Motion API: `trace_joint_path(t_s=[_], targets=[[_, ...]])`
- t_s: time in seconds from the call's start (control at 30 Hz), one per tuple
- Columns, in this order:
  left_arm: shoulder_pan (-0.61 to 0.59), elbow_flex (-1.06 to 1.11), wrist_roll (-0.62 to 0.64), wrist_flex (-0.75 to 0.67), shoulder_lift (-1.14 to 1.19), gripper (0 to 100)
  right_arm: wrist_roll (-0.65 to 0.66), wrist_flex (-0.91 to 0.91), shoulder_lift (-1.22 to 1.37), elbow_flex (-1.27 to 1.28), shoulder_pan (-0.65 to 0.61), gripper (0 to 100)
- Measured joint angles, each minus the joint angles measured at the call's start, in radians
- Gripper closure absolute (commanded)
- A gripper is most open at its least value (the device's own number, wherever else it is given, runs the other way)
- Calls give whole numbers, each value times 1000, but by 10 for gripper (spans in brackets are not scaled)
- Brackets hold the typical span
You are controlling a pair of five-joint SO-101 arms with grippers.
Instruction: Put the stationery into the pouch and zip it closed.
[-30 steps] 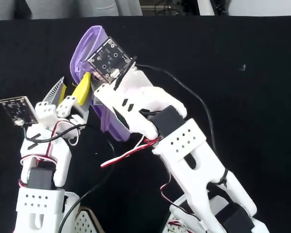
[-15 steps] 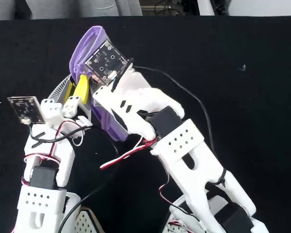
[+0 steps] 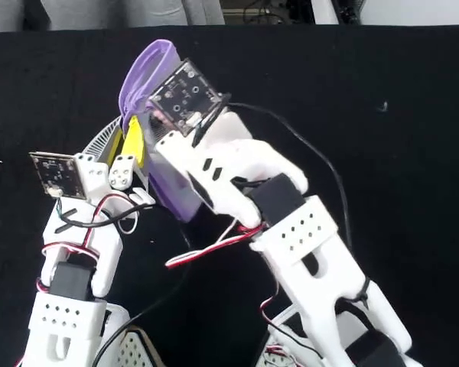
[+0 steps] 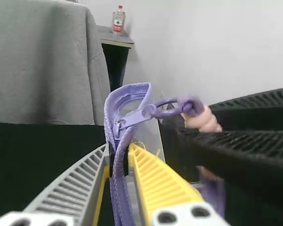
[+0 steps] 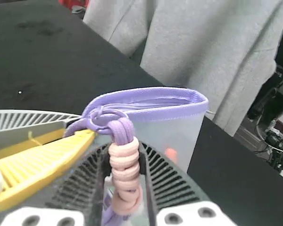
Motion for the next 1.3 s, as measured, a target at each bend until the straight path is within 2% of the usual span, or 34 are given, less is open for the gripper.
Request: trace_joint_path(t_s=[0.13,0.27,0.47,0.73,0.93,1.3], targets=[[35,-34,-83,31,3,972,0,2,-43,2,38,987],[80,-126,-135,187,-12,972,2,20,-68,-3,83,987],[149,-198,-209,384,-166,972,2,95,-69,-72,129,987],[152,-199,-259,562,-358,972,2,103,-69,-86,180,987],[152,-199,-270,624,-422,972,2,103,-69,-86,218,987],[152,-199,-270,629,-437,972,2,103,-44,-94,347,987]])
